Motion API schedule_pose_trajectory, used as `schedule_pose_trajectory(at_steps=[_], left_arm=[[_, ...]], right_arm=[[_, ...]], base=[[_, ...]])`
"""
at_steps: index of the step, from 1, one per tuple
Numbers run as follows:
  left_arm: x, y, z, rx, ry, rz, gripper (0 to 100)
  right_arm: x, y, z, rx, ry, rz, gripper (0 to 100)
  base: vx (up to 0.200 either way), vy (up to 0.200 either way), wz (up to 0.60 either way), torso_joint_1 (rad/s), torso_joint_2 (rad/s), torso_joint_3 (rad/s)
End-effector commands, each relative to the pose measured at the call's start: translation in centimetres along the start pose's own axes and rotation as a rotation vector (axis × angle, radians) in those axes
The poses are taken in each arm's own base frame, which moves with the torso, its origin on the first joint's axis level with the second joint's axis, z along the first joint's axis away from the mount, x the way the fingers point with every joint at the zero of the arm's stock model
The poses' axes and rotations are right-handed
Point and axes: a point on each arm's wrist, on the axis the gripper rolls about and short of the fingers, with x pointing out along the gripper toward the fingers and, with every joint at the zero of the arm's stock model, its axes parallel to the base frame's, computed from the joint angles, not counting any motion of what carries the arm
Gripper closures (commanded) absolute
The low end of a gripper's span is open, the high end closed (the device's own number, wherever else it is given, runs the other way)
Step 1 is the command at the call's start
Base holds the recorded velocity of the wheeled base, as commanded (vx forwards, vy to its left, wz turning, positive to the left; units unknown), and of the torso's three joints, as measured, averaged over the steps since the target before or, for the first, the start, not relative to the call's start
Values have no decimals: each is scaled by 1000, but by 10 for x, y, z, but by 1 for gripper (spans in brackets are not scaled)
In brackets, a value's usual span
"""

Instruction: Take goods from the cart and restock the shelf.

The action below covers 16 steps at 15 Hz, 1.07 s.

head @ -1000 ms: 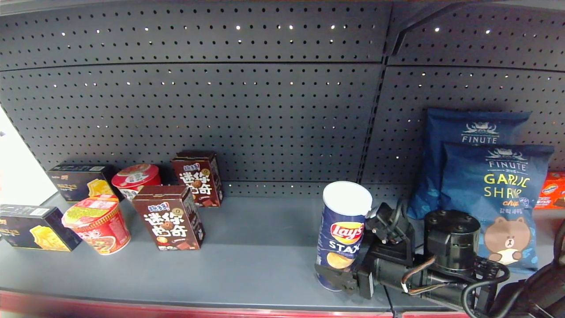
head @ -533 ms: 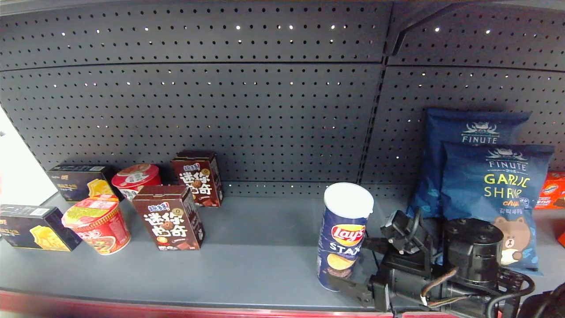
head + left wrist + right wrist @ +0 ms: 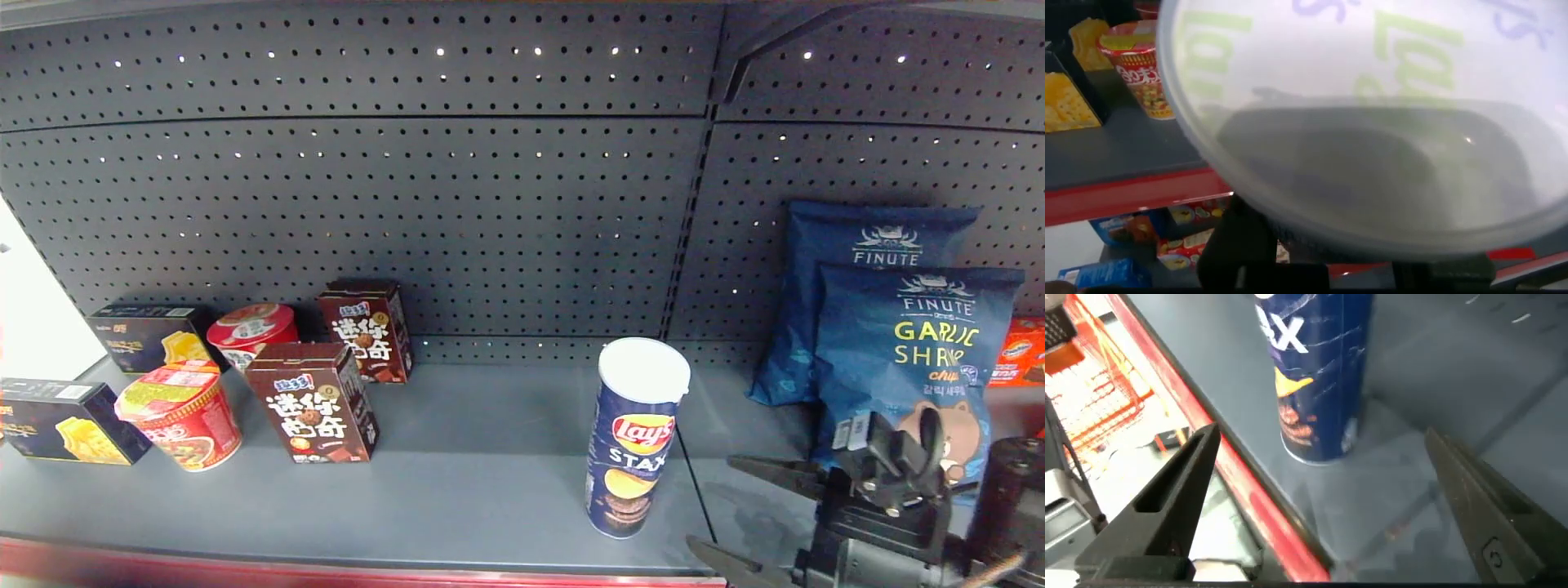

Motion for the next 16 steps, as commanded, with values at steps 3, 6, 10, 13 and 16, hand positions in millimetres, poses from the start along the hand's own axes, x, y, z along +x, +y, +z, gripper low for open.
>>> schedule_pose_trajectory(at_steps=[3, 6, 10, 13, 16], left_arm=[[0, -3, 58, 87, -35, -28, 100], [20, -6, 97, 108, -4, -126, 100], [81, -18, 126, 100, 142, -376, 100], [127, -25, 127, 60, 219, -387, 100], [166, -33, 126, 5, 258, -496, 100]], right_arm=[[-109, 22, 50, -25, -68, -172, 0], [-155, 37, 47, -22, -85, -335, 0], [-201, 60, -6, 44, -119, -660, 0], [-200, 68, -45, 59, -132, -784, 0], [-197, 67, -51, 39, -104, -793, 0]], base=[[0, 0, 0, 0, 0, 0], [0, 0, 0, 0, 0, 0], [0, 0, 0, 0, 0, 0], [0, 0, 0, 0, 0, 0], [0, 0, 0, 0, 0, 0]])
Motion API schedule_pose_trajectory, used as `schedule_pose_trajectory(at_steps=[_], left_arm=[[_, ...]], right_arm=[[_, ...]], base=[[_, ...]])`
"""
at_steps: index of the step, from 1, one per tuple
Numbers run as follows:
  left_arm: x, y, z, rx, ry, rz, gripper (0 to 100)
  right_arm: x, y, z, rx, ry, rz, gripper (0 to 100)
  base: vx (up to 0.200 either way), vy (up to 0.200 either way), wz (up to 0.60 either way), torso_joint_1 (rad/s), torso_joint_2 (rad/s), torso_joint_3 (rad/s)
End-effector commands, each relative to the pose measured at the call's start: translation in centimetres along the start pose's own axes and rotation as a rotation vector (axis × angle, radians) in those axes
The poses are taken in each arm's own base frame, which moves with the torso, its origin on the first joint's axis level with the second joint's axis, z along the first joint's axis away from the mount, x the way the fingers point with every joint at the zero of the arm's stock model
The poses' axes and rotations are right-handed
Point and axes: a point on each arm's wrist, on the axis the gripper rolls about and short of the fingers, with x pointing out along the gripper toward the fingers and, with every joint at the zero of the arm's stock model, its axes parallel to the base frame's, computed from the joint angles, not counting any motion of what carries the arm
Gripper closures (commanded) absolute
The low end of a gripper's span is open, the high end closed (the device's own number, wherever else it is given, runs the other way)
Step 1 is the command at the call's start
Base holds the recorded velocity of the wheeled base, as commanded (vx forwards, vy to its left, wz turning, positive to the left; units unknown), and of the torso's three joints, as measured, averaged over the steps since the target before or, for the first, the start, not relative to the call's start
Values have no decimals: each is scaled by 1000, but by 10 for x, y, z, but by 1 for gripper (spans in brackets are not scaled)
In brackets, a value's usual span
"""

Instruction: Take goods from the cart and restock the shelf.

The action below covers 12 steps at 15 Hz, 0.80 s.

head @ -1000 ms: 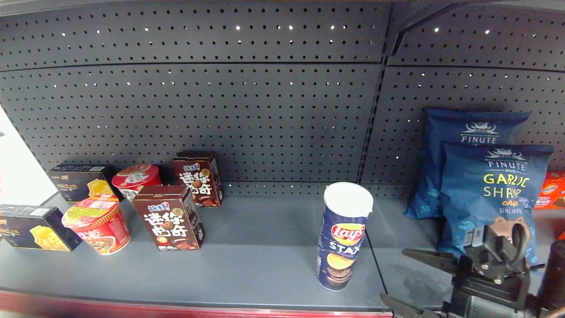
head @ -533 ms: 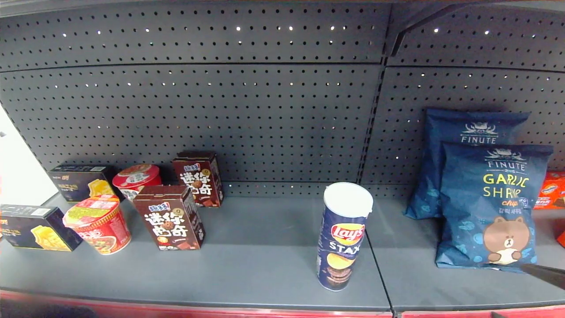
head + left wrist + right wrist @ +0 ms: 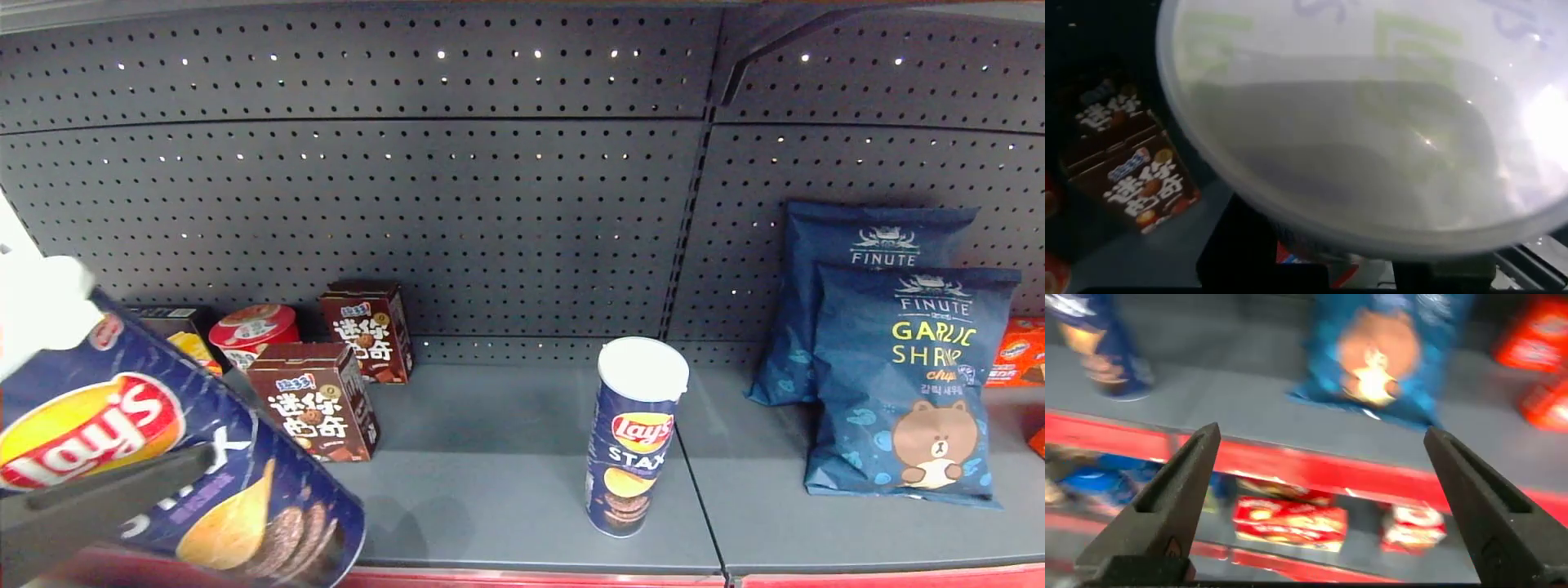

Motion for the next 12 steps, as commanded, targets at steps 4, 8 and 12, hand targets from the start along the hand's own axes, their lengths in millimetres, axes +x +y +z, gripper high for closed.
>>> schedule_pose_trajectory(at_steps=[4, 8, 12], left_arm=[[104, 31, 1, -29, 65, -73, 100], [158, 51, -4, 49, 81, -69, 100], [209, 65, 3, 67, 65, -104, 100]], right_arm=[[10, 2, -32, -5, -7, -82, 0], [11, 2, -32, -19, -38, -85, 0], [11, 3, -32, -21, -38, -71, 0]], base=[[0, 0, 0, 0, 0, 0], [0, 0, 0, 0, 0, 0], [0, 0, 0, 0, 0, 0]])
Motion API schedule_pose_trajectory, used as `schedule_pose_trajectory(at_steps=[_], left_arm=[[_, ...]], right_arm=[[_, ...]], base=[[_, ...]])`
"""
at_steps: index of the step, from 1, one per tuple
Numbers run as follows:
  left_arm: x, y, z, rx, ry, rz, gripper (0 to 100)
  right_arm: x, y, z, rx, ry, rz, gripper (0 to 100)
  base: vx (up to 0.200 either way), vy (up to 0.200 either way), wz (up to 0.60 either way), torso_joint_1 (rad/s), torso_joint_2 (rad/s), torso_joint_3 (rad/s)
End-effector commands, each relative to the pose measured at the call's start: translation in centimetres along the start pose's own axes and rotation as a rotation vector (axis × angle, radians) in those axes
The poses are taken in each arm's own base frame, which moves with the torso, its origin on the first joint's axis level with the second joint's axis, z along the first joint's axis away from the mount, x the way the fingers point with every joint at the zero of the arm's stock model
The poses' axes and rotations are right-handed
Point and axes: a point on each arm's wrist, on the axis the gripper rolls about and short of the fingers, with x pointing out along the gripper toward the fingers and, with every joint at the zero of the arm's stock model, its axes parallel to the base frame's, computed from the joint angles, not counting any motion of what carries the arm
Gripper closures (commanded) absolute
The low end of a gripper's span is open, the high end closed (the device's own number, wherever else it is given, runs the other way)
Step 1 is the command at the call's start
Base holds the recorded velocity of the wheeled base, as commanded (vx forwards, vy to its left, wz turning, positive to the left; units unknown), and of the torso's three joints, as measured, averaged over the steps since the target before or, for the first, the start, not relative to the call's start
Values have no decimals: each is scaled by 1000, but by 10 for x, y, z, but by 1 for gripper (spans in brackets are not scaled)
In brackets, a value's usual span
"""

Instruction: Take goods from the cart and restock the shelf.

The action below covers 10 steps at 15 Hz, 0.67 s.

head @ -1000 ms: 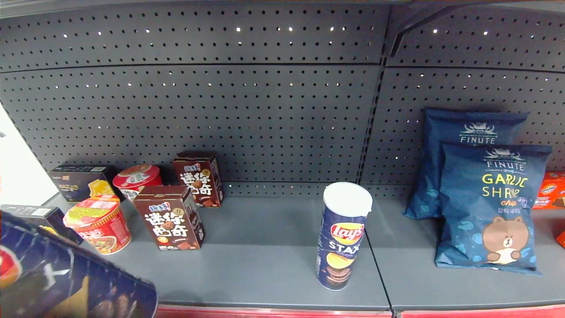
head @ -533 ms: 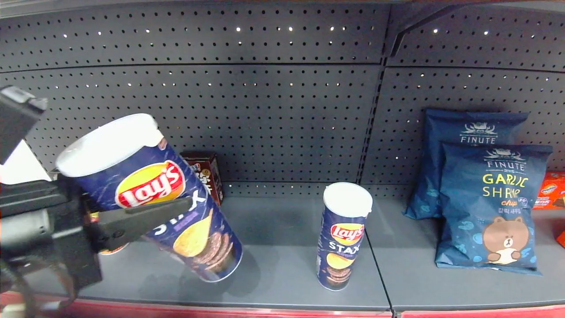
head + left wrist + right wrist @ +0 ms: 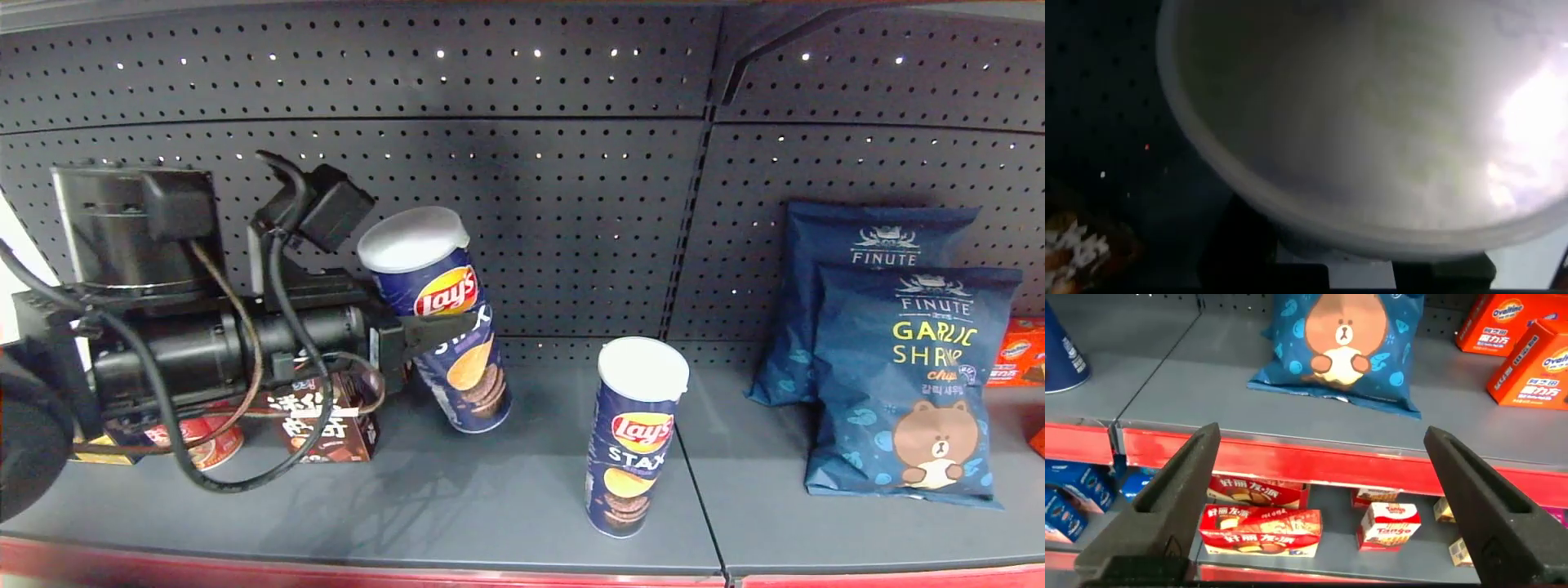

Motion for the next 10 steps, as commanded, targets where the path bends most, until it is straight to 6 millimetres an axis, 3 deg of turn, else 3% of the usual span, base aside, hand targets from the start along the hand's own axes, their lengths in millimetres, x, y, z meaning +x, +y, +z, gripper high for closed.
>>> schedule_pose_trajectory(at_steps=[1, 3, 7, 10], left_arm=[[42, 15, -4, -2, 26, -56, 100], [59, 23, 0, 39, 20, -72, 100], [99, 36, -12, 82, 75, -89, 100], [133, 27, -18, 108, 112, -166, 100]], right_arm=[[1, 0, 0, 0, 7, 6, 0], [1, 0, 0, 5, 7, 6, 0], [1, 0, 0, 7, 7, 6, 0], [1, 0, 0, 5, 5, 5, 0]], base=[[0, 0, 0, 0, 0, 0], [0, 0, 0, 0, 0, 0], [0, 0, 0, 0, 0, 0], [0, 0, 0, 0, 0, 0]])
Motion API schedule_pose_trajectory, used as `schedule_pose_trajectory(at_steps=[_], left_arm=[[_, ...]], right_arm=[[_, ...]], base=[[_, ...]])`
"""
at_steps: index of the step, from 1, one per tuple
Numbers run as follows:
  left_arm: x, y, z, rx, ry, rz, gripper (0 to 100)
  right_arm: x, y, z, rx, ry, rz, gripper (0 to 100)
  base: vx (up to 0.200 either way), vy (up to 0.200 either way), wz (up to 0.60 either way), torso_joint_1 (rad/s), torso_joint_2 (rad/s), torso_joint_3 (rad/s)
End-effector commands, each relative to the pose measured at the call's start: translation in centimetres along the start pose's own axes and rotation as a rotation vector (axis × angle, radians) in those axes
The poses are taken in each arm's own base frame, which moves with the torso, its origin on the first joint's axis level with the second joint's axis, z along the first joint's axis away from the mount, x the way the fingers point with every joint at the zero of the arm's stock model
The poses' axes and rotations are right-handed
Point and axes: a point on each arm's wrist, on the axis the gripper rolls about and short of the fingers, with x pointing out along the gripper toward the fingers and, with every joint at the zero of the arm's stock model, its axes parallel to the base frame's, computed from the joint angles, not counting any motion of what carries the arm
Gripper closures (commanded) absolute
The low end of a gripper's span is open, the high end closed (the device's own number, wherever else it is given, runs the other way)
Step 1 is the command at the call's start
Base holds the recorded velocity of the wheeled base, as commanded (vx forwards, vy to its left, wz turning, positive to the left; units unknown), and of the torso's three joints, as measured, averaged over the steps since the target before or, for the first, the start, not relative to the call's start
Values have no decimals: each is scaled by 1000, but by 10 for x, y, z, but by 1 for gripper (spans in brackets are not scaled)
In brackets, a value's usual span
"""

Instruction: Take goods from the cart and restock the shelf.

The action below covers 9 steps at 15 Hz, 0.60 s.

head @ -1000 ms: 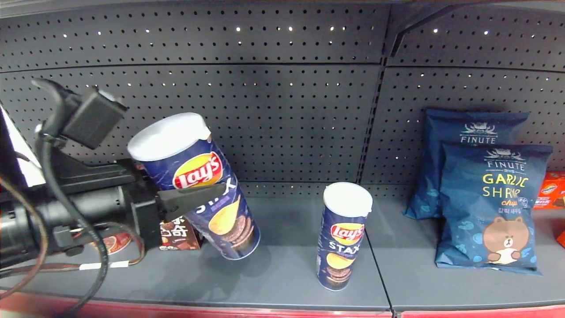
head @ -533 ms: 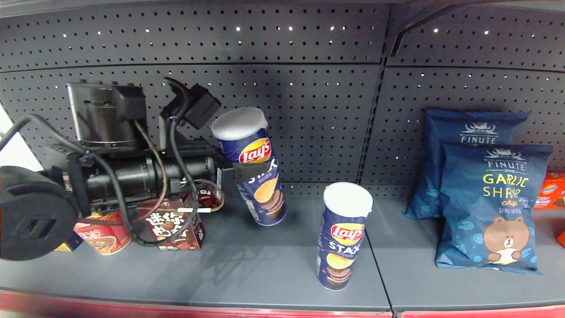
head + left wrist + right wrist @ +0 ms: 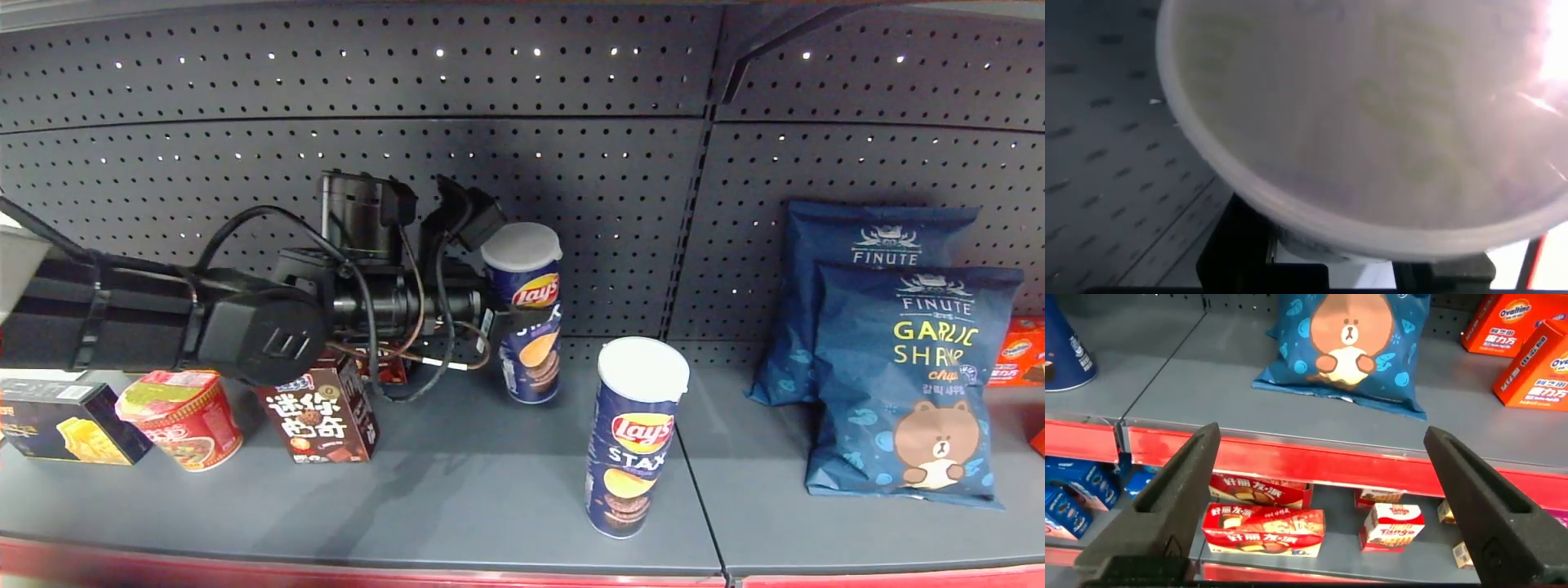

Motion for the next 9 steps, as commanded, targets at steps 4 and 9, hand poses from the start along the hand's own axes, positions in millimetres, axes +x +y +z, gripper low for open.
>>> schedule_pose_trajectory(at_steps=[4, 9], left_arm=[[56, -13, -7, 15, 16, -100, 100], [84, -14, -7, 69, 49, -139, 100]], right_arm=[[0, 0, 0, -6, 6, 1, 0], [0, 0, 0, -14, 6, 1, 0]], base=[[0, 0, 0, 0, 0, 0], [0, 0, 0, 0, 0, 0]])
